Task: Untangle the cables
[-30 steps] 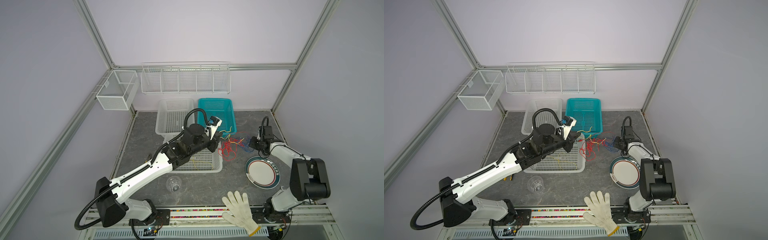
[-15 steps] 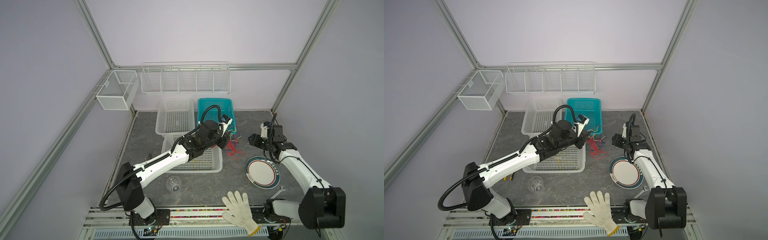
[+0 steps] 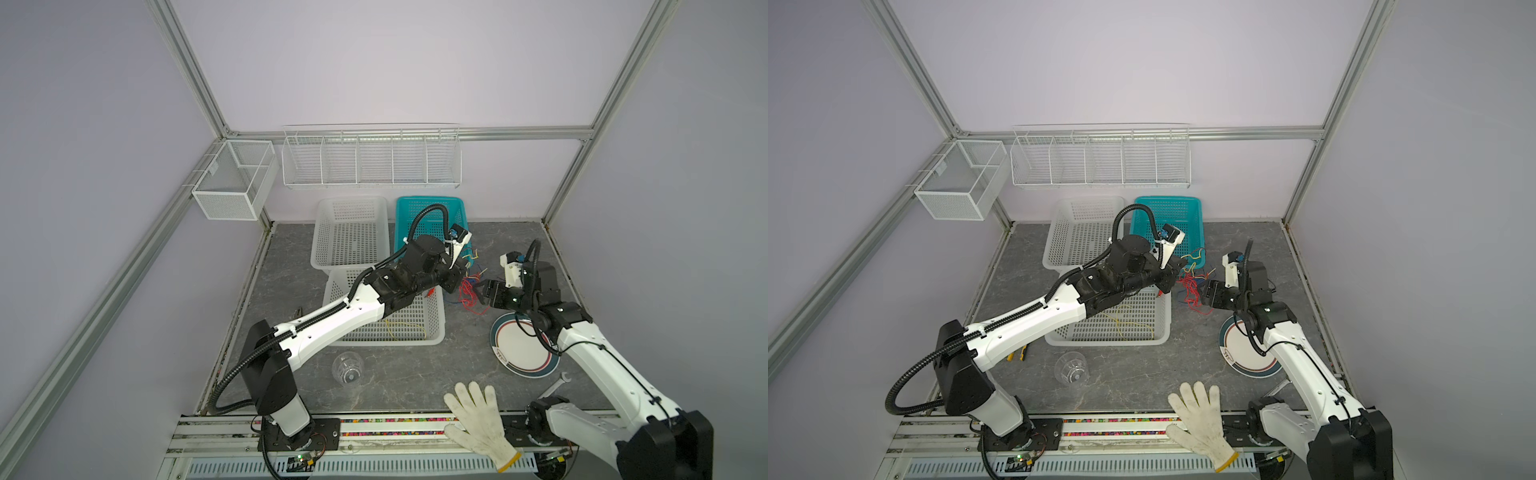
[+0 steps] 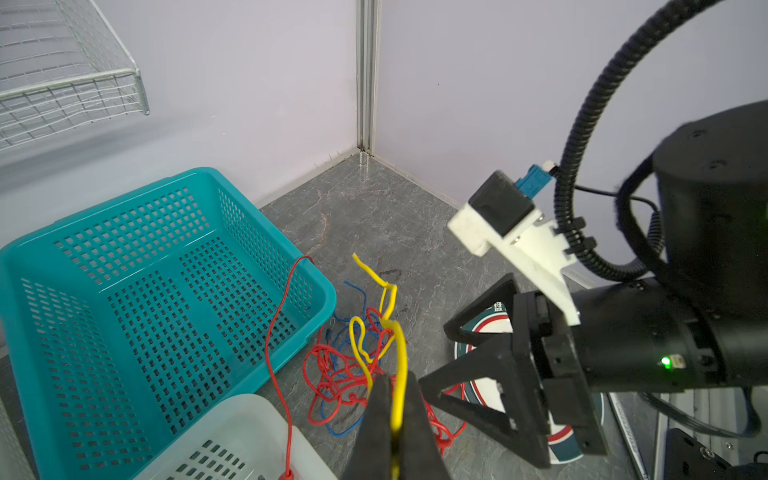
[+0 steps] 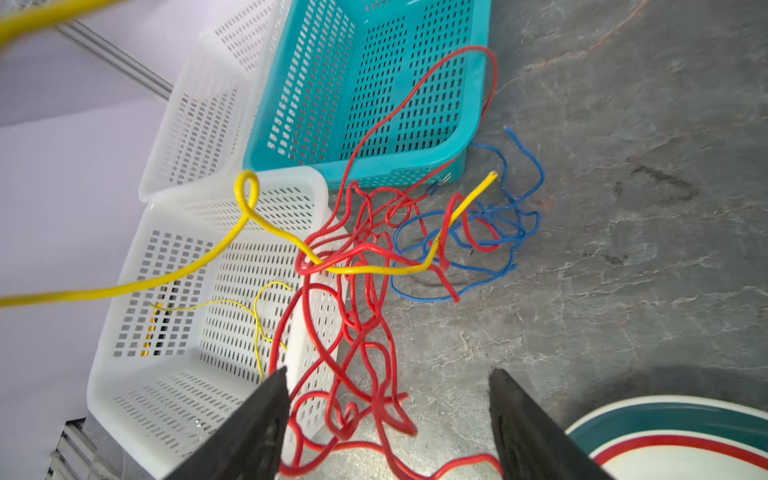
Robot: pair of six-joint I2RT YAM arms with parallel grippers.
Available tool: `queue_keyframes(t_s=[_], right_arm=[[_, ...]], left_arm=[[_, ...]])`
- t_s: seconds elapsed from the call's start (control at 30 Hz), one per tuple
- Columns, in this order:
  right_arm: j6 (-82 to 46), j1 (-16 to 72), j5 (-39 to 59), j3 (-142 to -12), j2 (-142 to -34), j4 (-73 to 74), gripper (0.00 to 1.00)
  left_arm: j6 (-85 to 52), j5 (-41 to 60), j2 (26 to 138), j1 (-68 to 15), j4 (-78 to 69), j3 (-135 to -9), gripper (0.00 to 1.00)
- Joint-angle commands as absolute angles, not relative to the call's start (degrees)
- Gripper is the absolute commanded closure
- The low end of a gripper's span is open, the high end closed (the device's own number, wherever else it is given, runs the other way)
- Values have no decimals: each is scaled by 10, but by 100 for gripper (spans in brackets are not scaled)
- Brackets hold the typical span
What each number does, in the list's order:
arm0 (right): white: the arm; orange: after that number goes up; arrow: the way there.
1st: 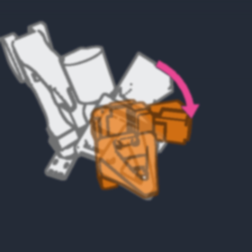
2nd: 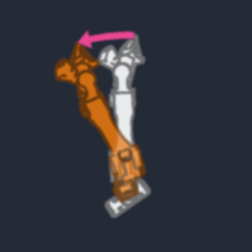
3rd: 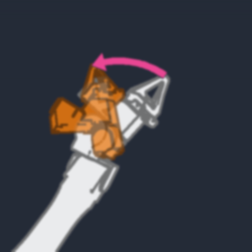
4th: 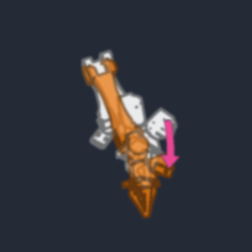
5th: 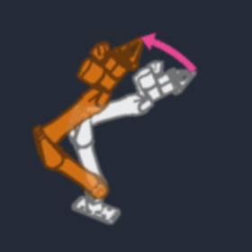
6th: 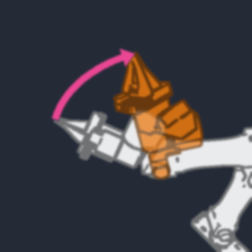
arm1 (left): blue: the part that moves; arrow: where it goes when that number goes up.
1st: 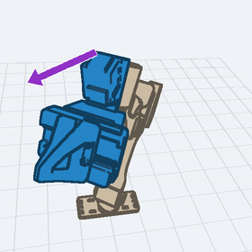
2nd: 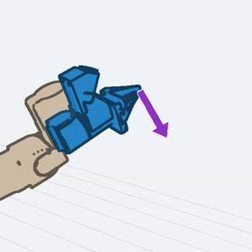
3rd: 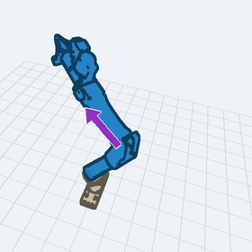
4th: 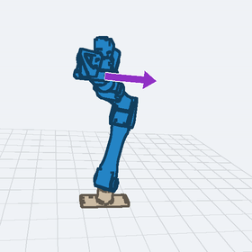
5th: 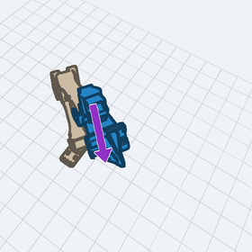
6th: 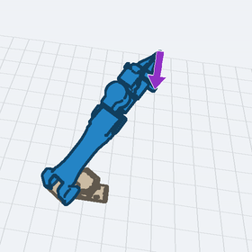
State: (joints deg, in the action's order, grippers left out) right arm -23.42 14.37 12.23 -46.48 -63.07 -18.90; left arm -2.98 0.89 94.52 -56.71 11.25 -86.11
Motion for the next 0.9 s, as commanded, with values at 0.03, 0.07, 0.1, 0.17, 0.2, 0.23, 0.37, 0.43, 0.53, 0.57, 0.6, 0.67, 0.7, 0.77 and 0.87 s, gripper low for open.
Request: queue_keyframes(t_s=[0.03, 0.07, 0.1, 0.17, 0.2, 0.23, 0.37, 0.43, 0.53, 0.57, 0.6, 0.67, 0.7, 0.77, 0.87], right_arm=[[-241, 170, 112, -466, -653, -155, 27], [-242, 177, 108, -467, -655, -152, 27], [-242, 183, 104, -469, -658, -150, 27], [-241, 192, 94, -471, -661, -149, 27], [-241, 196, 85, -472, -665, -149, 26], [-241, 199, 78, -473, -671, -148, 27], [-247, 205, 63, -476, -704, -136, 32], [-254, 207, 56, -476, -721, -129, 41], [-262, 208, 33, -469, -742, -120, 66], [-264, 208, 20, -468, -746, -122, 74], [-267, 208, 2, -466, -750, -129, 82], [-272, 208, -32, -462, -752, -147, 91], [-272, 207, -49, -460, -753, -155, 94], [-272, 203, -70, -453, -751, -168, 94], [-274, 188, -82, -438, -750, -176, 94]], left_arm=[[-36, 7, 955, -572, 109, -892, 100], [-36, 7, 956, -573, 111, -893, 100], [-36, 7, 957, -573, 110, -895, 100], [-36, 6, 960, -574, 112, -897, 100], [-37, 7, 962, -574, 112, -898, 100], [-37, 7, 963, -575, 112, -899, 100], [-39, 12, 966, -577, 110, -905, 100], [-39, 14, 967, -577, 110, -907, 100], [-39, 14, 964, -577, 111, -910, 100], [-39, 14, 962, -577, 111, -908, 100], [-37, 12, 961, -577, 112, -909, 100], [-30, 3, 954, -577, 119, -909, 100], [-28, -7, 950, -577, 124, -910, 100], [-20, -34, 944, -577, 143, -918, 100], [-2, -71, 931, -577, 171, -930, 100]])
